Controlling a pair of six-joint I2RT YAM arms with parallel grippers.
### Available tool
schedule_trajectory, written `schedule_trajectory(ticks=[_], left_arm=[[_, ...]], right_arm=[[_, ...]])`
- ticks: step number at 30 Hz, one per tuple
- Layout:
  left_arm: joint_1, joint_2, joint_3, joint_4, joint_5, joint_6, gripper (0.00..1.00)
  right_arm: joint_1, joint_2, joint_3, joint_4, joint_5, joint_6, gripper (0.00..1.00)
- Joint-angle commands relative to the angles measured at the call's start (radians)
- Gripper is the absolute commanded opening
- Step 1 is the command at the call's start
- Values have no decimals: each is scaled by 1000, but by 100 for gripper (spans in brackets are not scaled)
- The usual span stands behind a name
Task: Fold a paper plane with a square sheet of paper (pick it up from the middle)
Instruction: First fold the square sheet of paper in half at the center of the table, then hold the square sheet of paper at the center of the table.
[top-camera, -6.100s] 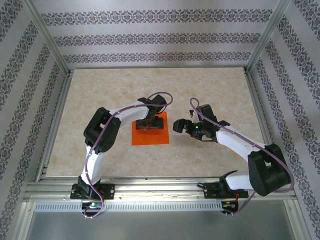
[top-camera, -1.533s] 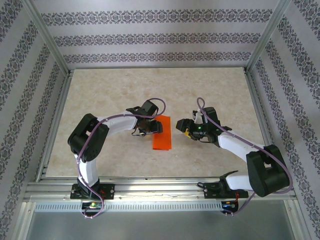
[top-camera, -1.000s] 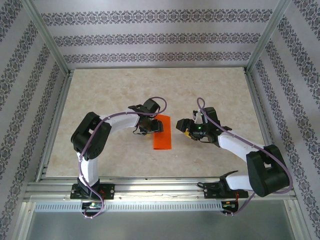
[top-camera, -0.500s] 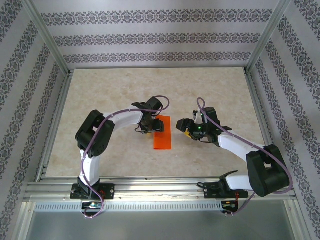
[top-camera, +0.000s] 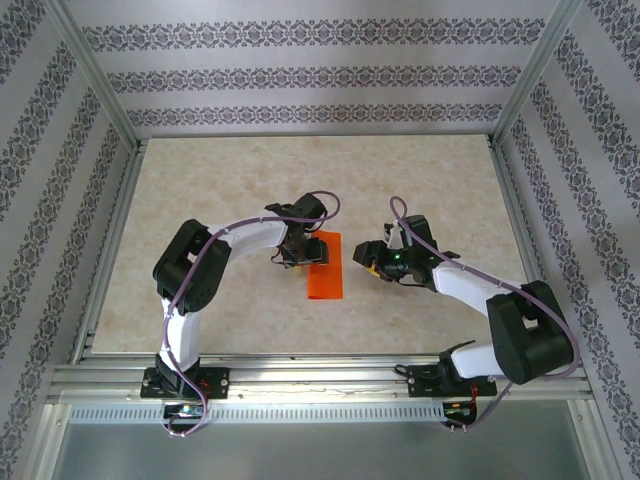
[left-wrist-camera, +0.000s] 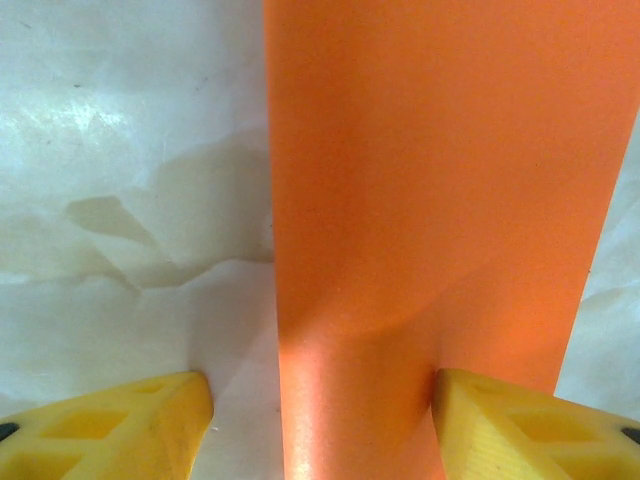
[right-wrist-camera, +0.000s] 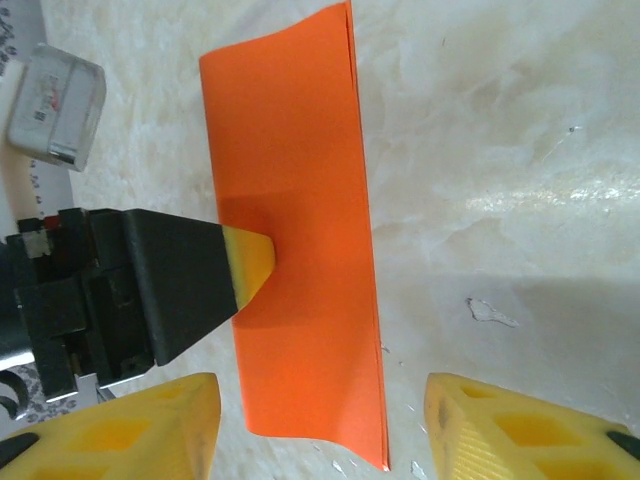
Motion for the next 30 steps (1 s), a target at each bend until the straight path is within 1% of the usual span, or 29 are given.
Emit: schedule_trajectory(ticks=[1,6,9,12,15,16,17,21,24,25,29,30], left_arm=[[0,81,-20,15,-74,21,65],[0,94,-17,22,-59,14,65],[0,99,-11,11,-68,19,65],[0,103,-11,6,-79,15,65],[0,103,-16,19,-66,6,65],[0,103,-19,22,-64,4,65],[0,103,-21,23,-63,3,65],[0,99,-29,24,-65,0,64],[0,93,-34,25,-71,-2,64],[0,94,-34,26,-68,-4,64],[0,94,-38,32,-68,-18,64],[0,95,-37,31,-66,-19,64]], right_arm=[[12,27,33,-13,-20,-19,56],[15,48,44,-13,-22,-19,54],[16,50,50,-16,-24,-20,54],[18,59,56,-14,-33,-20,52],[22,73,63,-14,-41,-28,45],[24,81,64,-13,-41,-28,42],[25,88,67,-13,-43,-28,37],[43,114,81,-21,-26,-37,26],[52,126,89,-23,-4,-37,24],[56,127,90,-23,6,-34,22],[70,125,95,-41,73,-30,22],[72,126,96,-42,78,-31,21]])
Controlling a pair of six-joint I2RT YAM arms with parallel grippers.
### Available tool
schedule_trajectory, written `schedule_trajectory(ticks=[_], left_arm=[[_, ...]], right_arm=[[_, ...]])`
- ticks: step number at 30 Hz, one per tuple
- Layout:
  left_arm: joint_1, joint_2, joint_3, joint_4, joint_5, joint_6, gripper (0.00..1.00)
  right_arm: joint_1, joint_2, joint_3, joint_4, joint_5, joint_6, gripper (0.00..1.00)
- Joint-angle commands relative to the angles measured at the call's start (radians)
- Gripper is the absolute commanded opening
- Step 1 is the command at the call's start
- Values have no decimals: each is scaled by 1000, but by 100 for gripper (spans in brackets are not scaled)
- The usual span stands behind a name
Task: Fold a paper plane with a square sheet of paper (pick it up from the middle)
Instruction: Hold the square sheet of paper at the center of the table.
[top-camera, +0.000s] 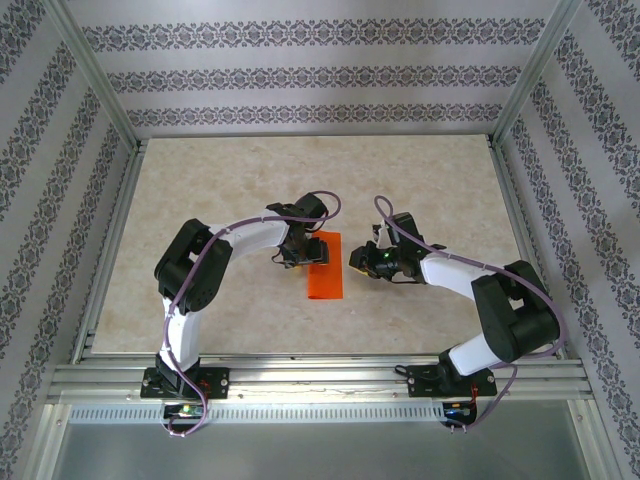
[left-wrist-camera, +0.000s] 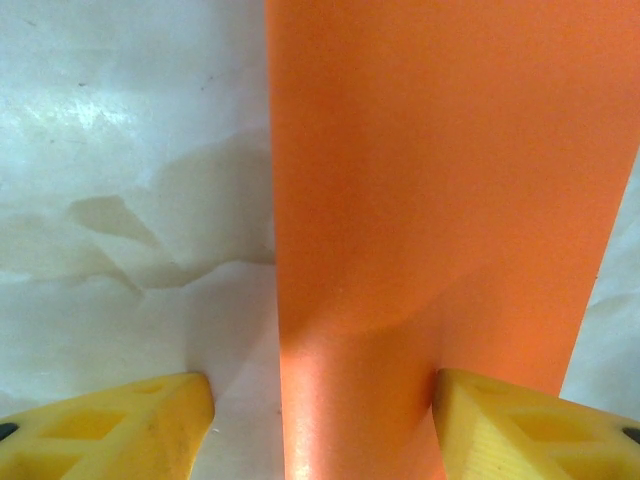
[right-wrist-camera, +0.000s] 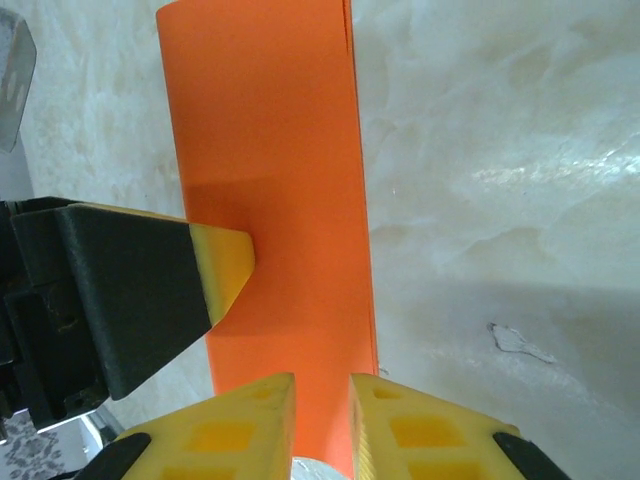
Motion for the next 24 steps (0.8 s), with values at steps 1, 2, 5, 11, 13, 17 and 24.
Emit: schedule_trajectory(ticks=[1,2,5,11,13,17,24], left_arm=[[4,84,-50,46,-61,-9,64],[4,84,-50,45,-61,-10,64],[3,84,-52,46,-57,-12,64],[3,91,-55,58,-50,-12,64],[4,90,-58,68,-42,1,64],[4,97,-49,58,-43,16,66],[2,111,-42,60,-34,34,66]], right_arm=[[20,9,27,-22,56,-14,18],[24,13,34,-32,63,-19,18],[26,17,34,-30,83,-15,20],[24,-10,17,-34,98,-15,21],[23,-9,16,-34,92,-20,21],[19,-10,16,-33,84,-17,21],[20,-19,9,-29,81,-15,22]])
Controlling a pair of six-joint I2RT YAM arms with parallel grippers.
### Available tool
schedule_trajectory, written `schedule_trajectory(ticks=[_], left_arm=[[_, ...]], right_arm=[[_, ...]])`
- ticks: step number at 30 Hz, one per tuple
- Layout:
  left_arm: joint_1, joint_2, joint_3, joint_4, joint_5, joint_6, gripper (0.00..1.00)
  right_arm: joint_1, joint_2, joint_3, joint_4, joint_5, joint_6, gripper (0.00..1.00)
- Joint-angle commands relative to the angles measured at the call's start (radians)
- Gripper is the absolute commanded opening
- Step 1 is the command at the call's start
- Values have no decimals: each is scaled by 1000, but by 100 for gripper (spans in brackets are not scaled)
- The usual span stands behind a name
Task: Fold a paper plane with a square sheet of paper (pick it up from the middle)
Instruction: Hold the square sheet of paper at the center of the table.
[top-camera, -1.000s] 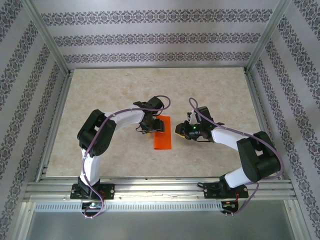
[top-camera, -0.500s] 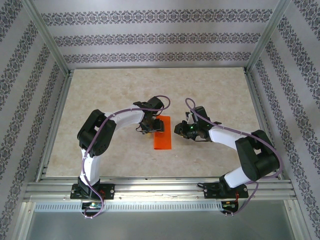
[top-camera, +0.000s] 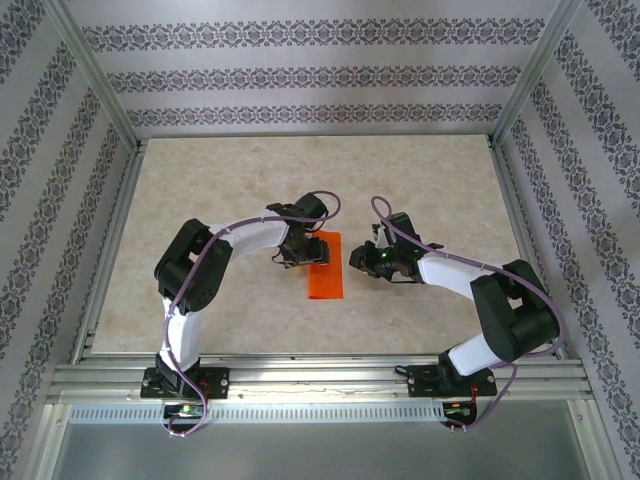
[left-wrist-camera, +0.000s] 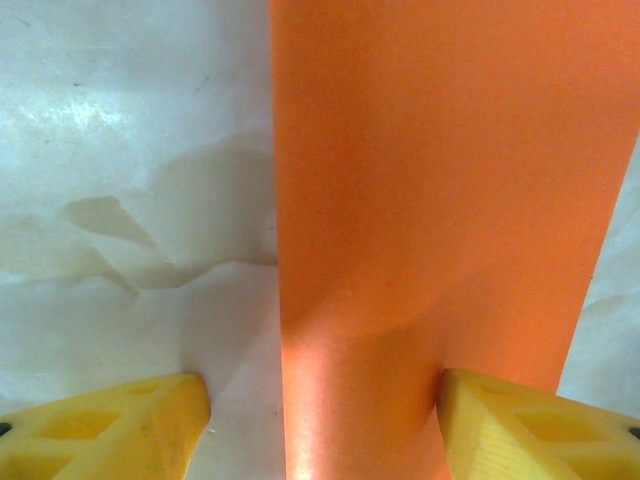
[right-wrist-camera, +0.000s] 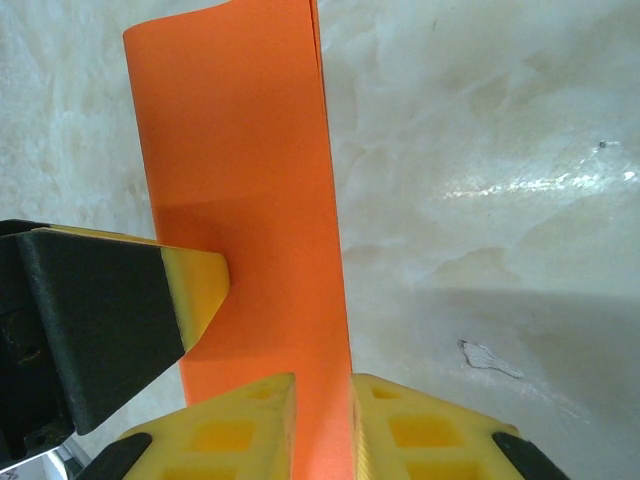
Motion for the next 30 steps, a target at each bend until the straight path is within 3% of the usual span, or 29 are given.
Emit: schedule_trajectory(ticks=[1,14,22,30], left_arm=[[2,114,-35,46,-40,35,66],[1,115,-44,45,-48,21,67],[2,115,-43,49,-41,18,67],[2,113,-49,53,-36,16,67]], right_arm=[[-2,-23,-5,-8,5,-17,22],[-2,-6,-1,17,-40,-11,21],[29,103,78,19,-70,-30,0],[75,206,167,1,-22,-29,0]])
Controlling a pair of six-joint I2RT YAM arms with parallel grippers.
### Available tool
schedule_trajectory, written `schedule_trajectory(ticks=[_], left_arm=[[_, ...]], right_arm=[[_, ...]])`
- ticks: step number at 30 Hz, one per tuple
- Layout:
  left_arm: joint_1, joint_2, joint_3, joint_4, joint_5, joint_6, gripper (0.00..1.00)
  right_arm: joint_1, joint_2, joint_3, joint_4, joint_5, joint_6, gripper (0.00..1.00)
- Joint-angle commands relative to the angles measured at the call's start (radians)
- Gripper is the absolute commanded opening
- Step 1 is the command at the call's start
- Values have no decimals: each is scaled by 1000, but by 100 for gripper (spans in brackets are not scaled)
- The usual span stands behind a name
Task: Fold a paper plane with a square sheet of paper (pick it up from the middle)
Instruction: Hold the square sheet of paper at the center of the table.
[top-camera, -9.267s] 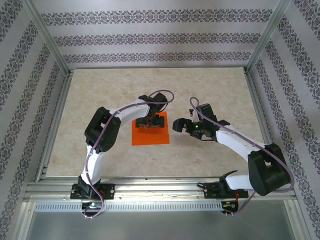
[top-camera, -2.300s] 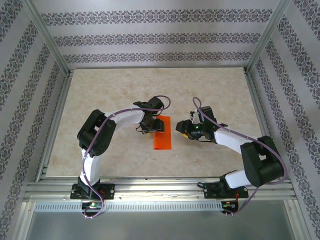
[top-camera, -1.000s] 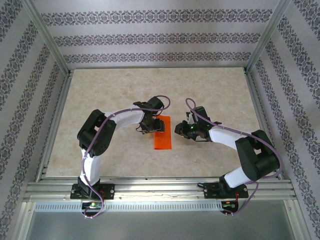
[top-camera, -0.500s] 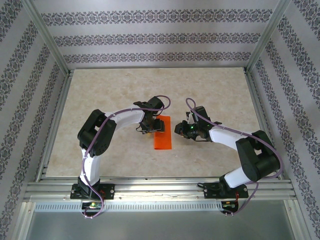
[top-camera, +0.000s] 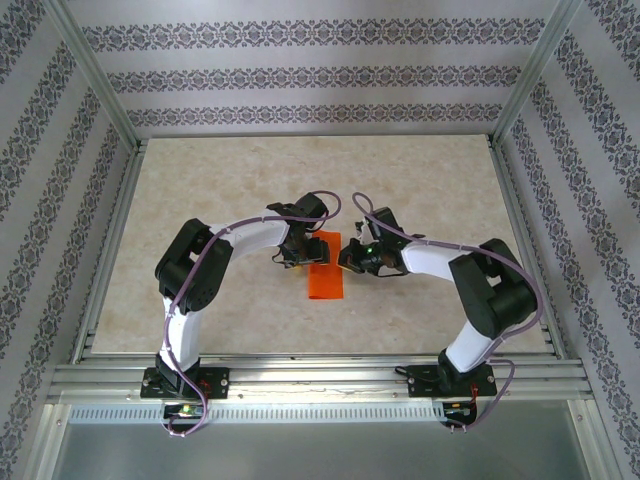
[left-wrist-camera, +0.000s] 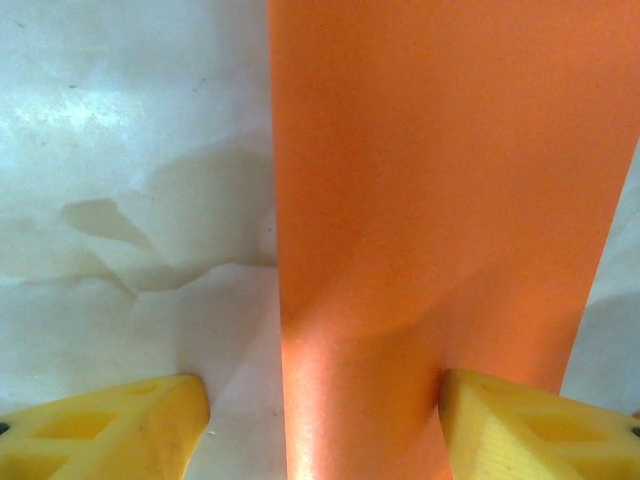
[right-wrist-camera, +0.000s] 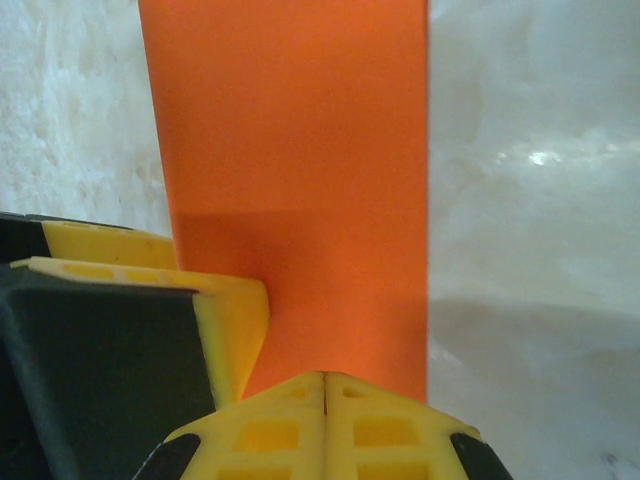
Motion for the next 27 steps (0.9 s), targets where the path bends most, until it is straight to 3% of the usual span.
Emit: schedule_trajectory(ticks=[1,13,27], left_arm=[[2,108,-56,60,-37,12,67],[3,114,-58,69,-25,8,67],[2,80,-72,88,-21,-9,67]], right_arm=[[18,42,49,-16,31,-9,0],[50,149,104,-59,53,-37,0],[58,211,52,-94,121,-78,0]])
